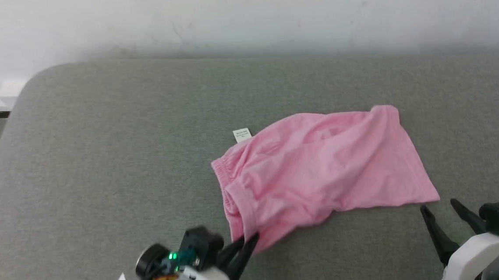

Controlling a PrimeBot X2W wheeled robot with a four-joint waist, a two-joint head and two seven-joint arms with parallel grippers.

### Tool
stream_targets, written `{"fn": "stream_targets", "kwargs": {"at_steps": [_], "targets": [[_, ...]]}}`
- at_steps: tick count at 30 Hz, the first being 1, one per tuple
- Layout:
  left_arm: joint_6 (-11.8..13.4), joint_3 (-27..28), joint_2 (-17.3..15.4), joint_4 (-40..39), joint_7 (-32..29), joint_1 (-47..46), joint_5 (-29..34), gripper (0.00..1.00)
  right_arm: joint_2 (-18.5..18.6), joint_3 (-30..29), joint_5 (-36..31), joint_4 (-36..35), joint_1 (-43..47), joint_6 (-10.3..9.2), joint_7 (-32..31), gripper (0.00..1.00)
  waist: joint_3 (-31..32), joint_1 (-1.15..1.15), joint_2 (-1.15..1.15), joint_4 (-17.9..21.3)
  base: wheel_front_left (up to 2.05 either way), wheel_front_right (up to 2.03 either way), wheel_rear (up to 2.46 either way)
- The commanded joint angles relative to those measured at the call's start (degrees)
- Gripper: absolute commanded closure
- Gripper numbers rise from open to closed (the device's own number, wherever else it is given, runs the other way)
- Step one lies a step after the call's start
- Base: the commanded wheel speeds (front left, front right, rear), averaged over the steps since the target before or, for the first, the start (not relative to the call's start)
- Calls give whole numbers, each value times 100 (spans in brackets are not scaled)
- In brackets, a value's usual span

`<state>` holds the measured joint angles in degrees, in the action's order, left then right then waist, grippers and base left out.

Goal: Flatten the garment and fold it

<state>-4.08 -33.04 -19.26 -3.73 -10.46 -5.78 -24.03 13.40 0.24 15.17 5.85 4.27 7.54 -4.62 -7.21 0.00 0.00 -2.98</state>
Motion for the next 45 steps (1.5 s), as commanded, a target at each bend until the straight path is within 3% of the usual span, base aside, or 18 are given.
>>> {"fn": "stream_targets", "kwargs": {"at_steps": [1,7,11,20,29,30,31,32,38,45], "targets": [[-46,-24,-129,-47,-32,134,5,100,2,-9,-15,8,57,-5,-83,0,216,0,0,-232,0,0,0],[-134,-85,-599,102,185,455,121,100,-72,-168,-101,-47,105,-5,-617,0,301,0,0,-350,0,0,0],[-203,-176,-702,430,509,452,183,100,-115,-247,-130,-150,112,-5,-927,0,289,0,0,-375,0,0,0],[-213,-242,-402,948,1115,154,259,100,-208,-471,-419,101,-214,-5,-1548,0,187,0,0,-475,0,0,0],[-180,-329,-232,1096,1320,-32,332,100,-219,-393,-470,814,-609,-5,-2030,0,53,0,0,-600,0,0,0],[-178,-335,-230,1101,1335,-35,333,100,-209,-345,-452,903,-612,-5,-2123,22,46,0,0,-611,0,0,0],[-176,-340,-230,1107,1346,-37,334,100,-198,-300,-420,965,-612,-5,-2194,71,42,0,0,-621,0,0,0],[-172,-345,-231,1111,1355,-37,335,100,-191,-263,-370,997,-613,-5,-2229,100,40,0,0,-627,0,0,0],[-123,-337,-281,1118,1462,22,332,100,-87,-391,-136,926,-492,-5,-2289,100,156,0,0,-575,0,0,0],[0,-237,-432,902,1632,135,338,100,116,-701,534,-60,-161,-5,-2757,100,426,0,0,-359,0,0,0]]}}
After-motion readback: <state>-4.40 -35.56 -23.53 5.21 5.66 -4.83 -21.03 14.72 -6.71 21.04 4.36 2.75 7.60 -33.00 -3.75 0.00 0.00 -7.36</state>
